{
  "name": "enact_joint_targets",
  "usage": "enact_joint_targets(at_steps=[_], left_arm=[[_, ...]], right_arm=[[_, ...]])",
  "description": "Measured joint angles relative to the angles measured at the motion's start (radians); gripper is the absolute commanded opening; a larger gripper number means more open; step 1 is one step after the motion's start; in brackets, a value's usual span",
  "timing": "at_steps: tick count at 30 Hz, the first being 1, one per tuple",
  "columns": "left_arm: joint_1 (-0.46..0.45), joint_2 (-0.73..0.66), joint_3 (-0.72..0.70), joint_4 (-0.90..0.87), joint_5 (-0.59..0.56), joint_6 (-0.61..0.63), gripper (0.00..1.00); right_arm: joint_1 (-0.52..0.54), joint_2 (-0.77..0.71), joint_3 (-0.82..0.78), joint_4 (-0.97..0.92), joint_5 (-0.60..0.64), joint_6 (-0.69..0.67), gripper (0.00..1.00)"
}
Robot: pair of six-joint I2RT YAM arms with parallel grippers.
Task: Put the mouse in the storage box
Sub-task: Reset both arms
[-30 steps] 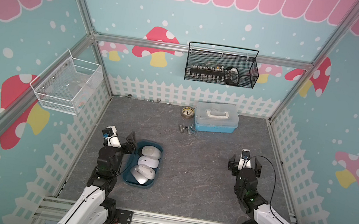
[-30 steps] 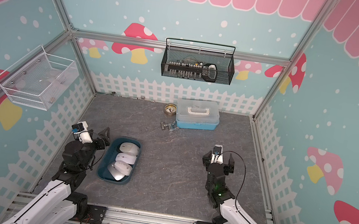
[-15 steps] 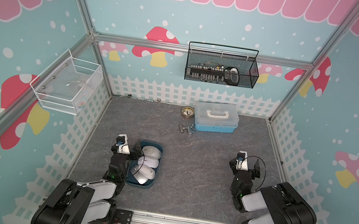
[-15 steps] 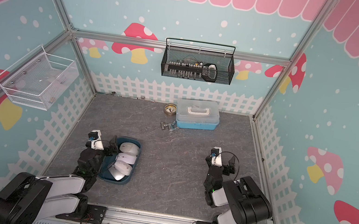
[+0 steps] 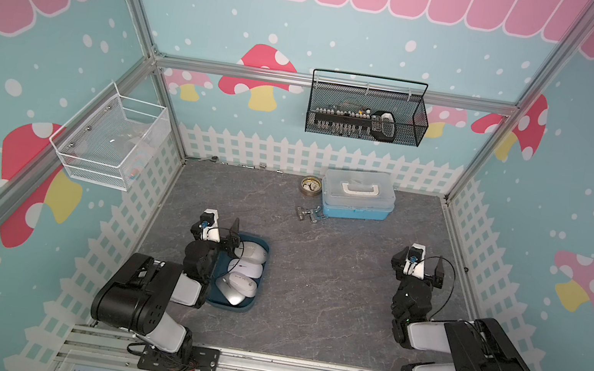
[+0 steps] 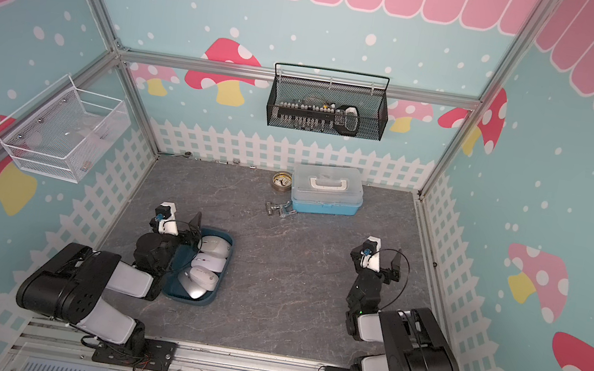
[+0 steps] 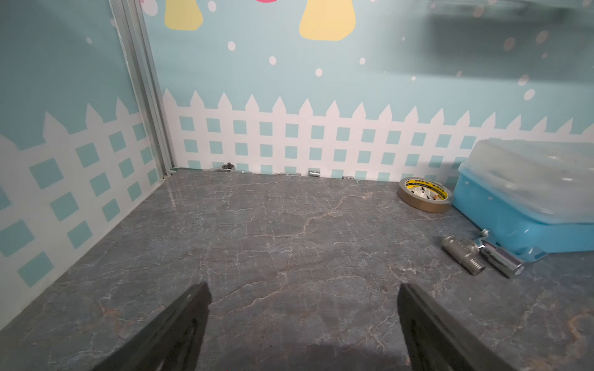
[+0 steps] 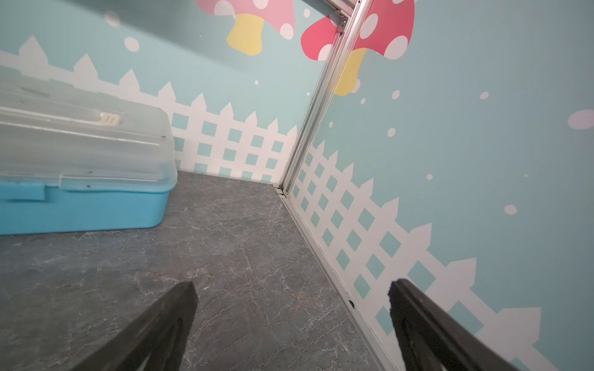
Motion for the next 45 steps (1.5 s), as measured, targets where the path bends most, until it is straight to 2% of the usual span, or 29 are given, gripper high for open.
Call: enact_joint_targets(at_steps=[5,9,12,15,19,28,45], left_arm=[[0.000,0.000,0.000,0.000,0.008,0.002,0.99],[0.000,0.000,0.000,0.000,0.009,0.002,0.99],[0.000,0.000,0.000,0.000,0.009,0.002,0.99],[0.000,0.000,0.000,0.000,0.008,0.002,0.99],[0.000,0.000,0.000,0.000,0.009,0.002,0.99],[0.000,0.000,0.000,-0.001,0.016,0.002,0.99],[0.000,0.000,0.000,-0.001,0.019,0.002,0.99]], right_arm=[[-0.075,0.097,-0.103,0.121,-0.143,0.078,0.99],[-0.083,0.186,-0.100,0.150,-0.248,0.086,0.99],[-0.122,0.166,-0.039,0.085,-0.328,0.113,0.99],[-0.209,0.155,0.065,-0.010,-0.447,0.158,0.99],[-0.249,0.145,0.078,-0.056,-0.525,0.189,0.99],[-0.249,0.144,0.072,-0.092,-0.597,0.204,0.99],[-0.249,0.144,0.072,-0.097,-0.610,0.204,0.99]])
